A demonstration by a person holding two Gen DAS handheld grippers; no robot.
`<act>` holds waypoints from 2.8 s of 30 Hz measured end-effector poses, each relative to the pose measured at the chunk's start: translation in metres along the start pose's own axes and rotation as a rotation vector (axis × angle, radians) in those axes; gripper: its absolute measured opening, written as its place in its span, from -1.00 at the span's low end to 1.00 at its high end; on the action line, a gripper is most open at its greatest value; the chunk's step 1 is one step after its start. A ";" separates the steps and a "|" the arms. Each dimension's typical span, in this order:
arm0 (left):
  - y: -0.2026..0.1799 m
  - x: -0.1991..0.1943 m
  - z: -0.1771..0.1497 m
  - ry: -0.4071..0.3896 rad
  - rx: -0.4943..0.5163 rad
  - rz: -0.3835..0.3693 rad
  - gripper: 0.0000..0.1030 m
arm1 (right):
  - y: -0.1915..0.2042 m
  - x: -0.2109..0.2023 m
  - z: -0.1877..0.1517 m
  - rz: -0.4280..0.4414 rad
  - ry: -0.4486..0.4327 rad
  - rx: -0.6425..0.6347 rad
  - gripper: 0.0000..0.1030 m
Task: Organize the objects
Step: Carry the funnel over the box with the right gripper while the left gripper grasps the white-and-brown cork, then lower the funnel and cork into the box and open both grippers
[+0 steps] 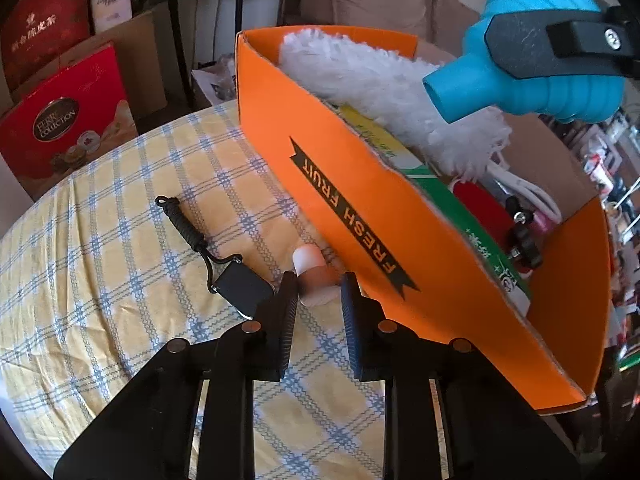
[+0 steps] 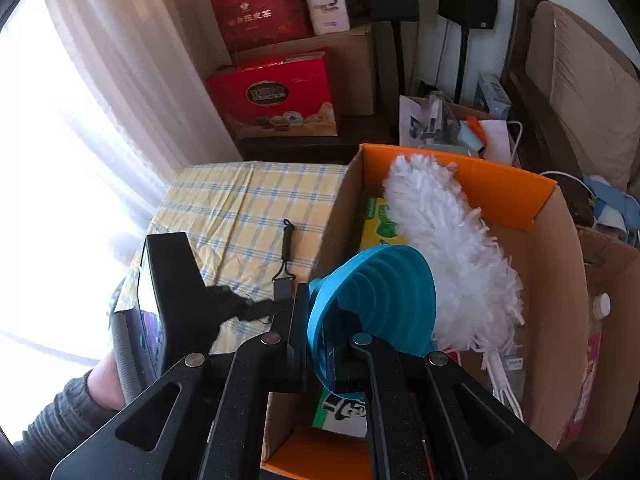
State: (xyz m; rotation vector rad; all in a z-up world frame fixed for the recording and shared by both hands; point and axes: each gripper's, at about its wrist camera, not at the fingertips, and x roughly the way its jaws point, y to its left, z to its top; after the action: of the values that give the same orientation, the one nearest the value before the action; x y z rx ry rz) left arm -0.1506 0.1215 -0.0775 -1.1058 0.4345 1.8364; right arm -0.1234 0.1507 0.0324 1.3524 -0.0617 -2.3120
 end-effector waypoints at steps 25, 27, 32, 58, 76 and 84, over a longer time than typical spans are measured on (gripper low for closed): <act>0.010 -0.017 -0.005 0.003 -0.150 0.002 -0.15 | -0.022 -0.016 -0.022 -0.015 -0.022 0.061 -0.91; 0.011 -0.011 -0.007 0.017 -0.172 0.010 -0.20 | -0.025 -0.016 -0.022 -0.016 -0.023 0.069 -0.91; 0.011 -0.002 -0.011 0.023 -0.186 0.012 -0.38 | -0.028 -0.015 -0.025 -0.017 -0.017 0.079 -0.91; 0.004 -0.074 0.010 -0.099 -0.208 -0.025 -0.55 | -0.055 -0.028 -0.041 -0.076 -0.045 0.138 -0.91; -0.093 -0.052 0.030 -0.067 -0.089 -0.095 -0.55 | -0.100 -0.007 -0.071 -0.089 -0.011 0.256 -0.72; -0.112 -0.028 0.031 -0.018 -0.063 -0.084 -0.55 | -0.108 -0.017 -0.080 -0.118 -0.003 0.265 -0.06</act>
State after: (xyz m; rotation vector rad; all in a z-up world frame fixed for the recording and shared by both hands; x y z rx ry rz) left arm -0.0668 0.1860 -0.0208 -1.1324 0.3174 1.7954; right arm -0.0888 0.2692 -0.0231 1.5157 -0.3064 -2.4729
